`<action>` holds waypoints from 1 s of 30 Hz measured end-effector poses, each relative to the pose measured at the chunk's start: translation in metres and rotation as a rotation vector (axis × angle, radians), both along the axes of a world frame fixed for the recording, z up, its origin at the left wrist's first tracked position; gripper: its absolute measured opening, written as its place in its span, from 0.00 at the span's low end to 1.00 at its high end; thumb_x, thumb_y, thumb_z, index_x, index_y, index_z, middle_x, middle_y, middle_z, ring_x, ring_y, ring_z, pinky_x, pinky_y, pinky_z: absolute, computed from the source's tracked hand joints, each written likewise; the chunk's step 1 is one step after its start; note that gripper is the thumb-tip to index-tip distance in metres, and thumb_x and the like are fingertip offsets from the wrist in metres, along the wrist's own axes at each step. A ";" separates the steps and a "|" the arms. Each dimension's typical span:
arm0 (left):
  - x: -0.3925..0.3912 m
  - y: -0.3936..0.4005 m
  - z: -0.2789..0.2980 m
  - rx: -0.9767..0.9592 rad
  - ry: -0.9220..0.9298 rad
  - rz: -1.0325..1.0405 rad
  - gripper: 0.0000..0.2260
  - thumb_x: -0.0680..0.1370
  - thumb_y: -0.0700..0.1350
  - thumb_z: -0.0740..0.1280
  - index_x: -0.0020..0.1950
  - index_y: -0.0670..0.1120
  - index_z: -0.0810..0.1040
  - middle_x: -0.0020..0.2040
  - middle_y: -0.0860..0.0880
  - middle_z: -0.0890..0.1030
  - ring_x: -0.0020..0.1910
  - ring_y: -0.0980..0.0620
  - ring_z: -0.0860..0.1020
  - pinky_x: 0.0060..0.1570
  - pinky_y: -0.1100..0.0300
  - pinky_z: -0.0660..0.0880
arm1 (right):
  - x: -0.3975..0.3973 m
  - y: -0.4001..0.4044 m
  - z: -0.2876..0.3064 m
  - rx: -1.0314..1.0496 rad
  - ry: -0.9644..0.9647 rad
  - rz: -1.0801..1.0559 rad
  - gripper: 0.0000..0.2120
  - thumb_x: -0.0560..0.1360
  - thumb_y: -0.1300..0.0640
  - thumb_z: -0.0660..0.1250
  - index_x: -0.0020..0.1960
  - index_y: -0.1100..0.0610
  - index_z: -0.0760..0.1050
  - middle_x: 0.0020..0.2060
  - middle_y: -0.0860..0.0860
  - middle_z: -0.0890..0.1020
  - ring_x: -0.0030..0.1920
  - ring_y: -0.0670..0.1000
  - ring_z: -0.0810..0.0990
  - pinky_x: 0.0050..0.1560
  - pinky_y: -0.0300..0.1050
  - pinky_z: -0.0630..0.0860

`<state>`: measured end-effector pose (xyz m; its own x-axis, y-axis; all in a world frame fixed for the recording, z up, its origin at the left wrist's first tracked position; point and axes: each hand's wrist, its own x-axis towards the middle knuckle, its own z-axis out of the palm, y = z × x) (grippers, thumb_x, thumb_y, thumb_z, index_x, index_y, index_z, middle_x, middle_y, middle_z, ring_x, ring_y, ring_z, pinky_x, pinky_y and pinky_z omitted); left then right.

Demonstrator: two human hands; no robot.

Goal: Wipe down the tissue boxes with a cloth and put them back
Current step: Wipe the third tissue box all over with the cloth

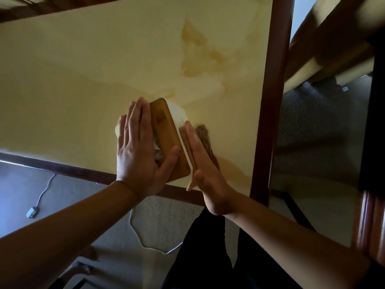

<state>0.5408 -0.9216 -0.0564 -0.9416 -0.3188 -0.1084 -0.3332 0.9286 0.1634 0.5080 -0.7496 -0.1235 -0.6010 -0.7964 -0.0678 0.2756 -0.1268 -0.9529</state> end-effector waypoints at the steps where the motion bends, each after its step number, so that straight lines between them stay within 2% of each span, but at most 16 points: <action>1: 0.000 0.000 0.000 0.000 -0.002 -0.001 0.45 0.80 0.70 0.52 0.84 0.37 0.49 0.84 0.40 0.54 0.84 0.43 0.49 0.82 0.41 0.47 | -0.003 -0.002 -0.001 -0.001 -0.015 0.007 0.48 0.79 0.24 0.47 0.86 0.56 0.45 0.86 0.49 0.48 0.86 0.55 0.48 0.75 0.80 0.59; 4: 0.000 -0.001 -0.001 0.001 0.002 -0.009 0.45 0.80 0.69 0.52 0.84 0.37 0.49 0.84 0.40 0.54 0.84 0.43 0.50 0.82 0.41 0.48 | -0.024 -0.021 -0.004 0.002 -0.033 0.019 0.49 0.79 0.23 0.47 0.86 0.57 0.45 0.86 0.52 0.49 0.86 0.54 0.48 0.81 0.72 0.51; 9: 0.000 0.000 0.000 0.008 0.008 -0.004 0.45 0.80 0.70 0.52 0.84 0.37 0.50 0.84 0.41 0.54 0.84 0.44 0.50 0.82 0.43 0.48 | -0.076 -0.066 -0.004 0.035 0.037 0.080 0.48 0.78 0.23 0.45 0.86 0.53 0.42 0.86 0.52 0.42 0.85 0.52 0.40 0.84 0.64 0.45; 11: 0.000 0.000 0.000 0.006 0.009 -0.002 0.45 0.80 0.70 0.53 0.84 0.37 0.51 0.84 0.40 0.55 0.84 0.44 0.51 0.82 0.41 0.49 | -0.093 -0.081 0.000 0.101 0.073 0.090 0.51 0.76 0.21 0.43 0.86 0.54 0.42 0.86 0.53 0.42 0.85 0.50 0.38 0.85 0.53 0.40; 13: 0.000 0.000 0.001 0.002 0.010 -0.002 0.45 0.80 0.70 0.53 0.84 0.37 0.51 0.84 0.40 0.55 0.84 0.43 0.51 0.81 0.40 0.50 | -0.102 -0.085 0.004 0.150 0.081 0.109 0.54 0.74 0.20 0.42 0.86 0.56 0.41 0.86 0.51 0.43 0.84 0.47 0.39 0.82 0.43 0.38; 15: 0.000 0.001 0.001 -0.001 0.008 0.000 0.45 0.80 0.70 0.52 0.84 0.37 0.51 0.84 0.40 0.55 0.84 0.43 0.52 0.81 0.39 0.51 | -0.100 -0.080 0.003 0.138 0.081 0.121 0.44 0.81 0.26 0.43 0.86 0.54 0.45 0.86 0.52 0.44 0.84 0.47 0.40 0.83 0.45 0.39; 16: 0.000 0.001 0.000 -0.003 0.005 0.002 0.45 0.80 0.70 0.52 0.84 0.37 0.51 0.84 0.40 0.55 0.84 0.43 0.52 0.81 0.39 0.50 | -0.094 -0.074 0.002 0.127 0.083 0.116 0.38 0.84 0.31 0.43 0.85 0.52 0.46 0.86 0.53 0.44 0.85 0.48 0.40 0.84 0.48 0.39; 17: 0.000 0.001 0.000 -0.003 0.001 0.004 0.45 0.80 0.70 0.52 0.84 0.37 0.51 0.84 0.40 0.55 0.84 0.43 0.52 0.81 0.39 0.50 | -0.086 -0.067 0.001 0.111 0.083 0.106 0.35 0.85 0.32 0.44 0.85 0.51 0.46 0.86 0.53 0.44 0.85 0.48 0.40 0.85 0.52 0.40; 20: 0.000 0.000 -0.001 -0.001 -0.003 0.003 0.45 0.80 0.70 0.52 0.84 0.37 0.50 0.84 0.40 0.54 0.84 0.43 0.51 0.81 0.38 0.50 | -0.054 -0.038 -0.001 0.087 0.027 0.082 0.47 0.79 0.24 0.45 0.86 0.55 0.41 0.86 0.50 0.41 0.85 0.48 0.40 0.85 0.62 0.44; 23: 0.000 0.000 -0.001 0.002 0.000 0.002 0.45 0.80 0.70 0.52 0.84 0.37 0.51 0.84 0.40 0.55 0.84 0.43 0.52 0.80 0.38 0.50 | -0.014 -0.006 -0.007 0.059 -0.051 0.080 0.47 0.79 0.24 0.47 0.86 0.52 0.40 0.86 0.47 0.41 0.85 0.50 0.41 0.83 0.68 0.47; 26: 0.000 0.000 0.000 0.001 0.005 0.006 0.46 0.79 0.71 0.51 0.84 0.37 0.51 0.83 0.39 0.55 0.84 0.42 0.52 0.81 0.38 0.50 | 0.016 0.013 -0.005 0.044 -0.140 0.085 0.45 0.79 0.24 0.48 0.86 0.47 0.39 0.86 0.46 0.41 0.85 0.52 0.40 0.82 0.70 0.45; 30: -0.001 0.000 0.000 -0.007 0.006 0.004 0.45 0.80 0.71 0.51 0.84 0.37 0.51 0.83 0.39 0.56 0.83 0.42 0.52 0.81 0.38 0.50 | 0.007 0.008 -0.002 0.031 -0.178 0.093 0.43 0.80 0.24 0.46 0.86 0.45 0.39 0.86 0.44 0.41 0.85 0.52 0.41 0.81 0.73 0.47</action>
<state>0.5400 -0.9211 -0.0564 -0.9410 -0.3232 -0.1003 -0.3358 0.9285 0.1587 0.5151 -0.7420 -0.1252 -0.5009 -0.8439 -0.1922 0.4496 -0.0640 -0.8909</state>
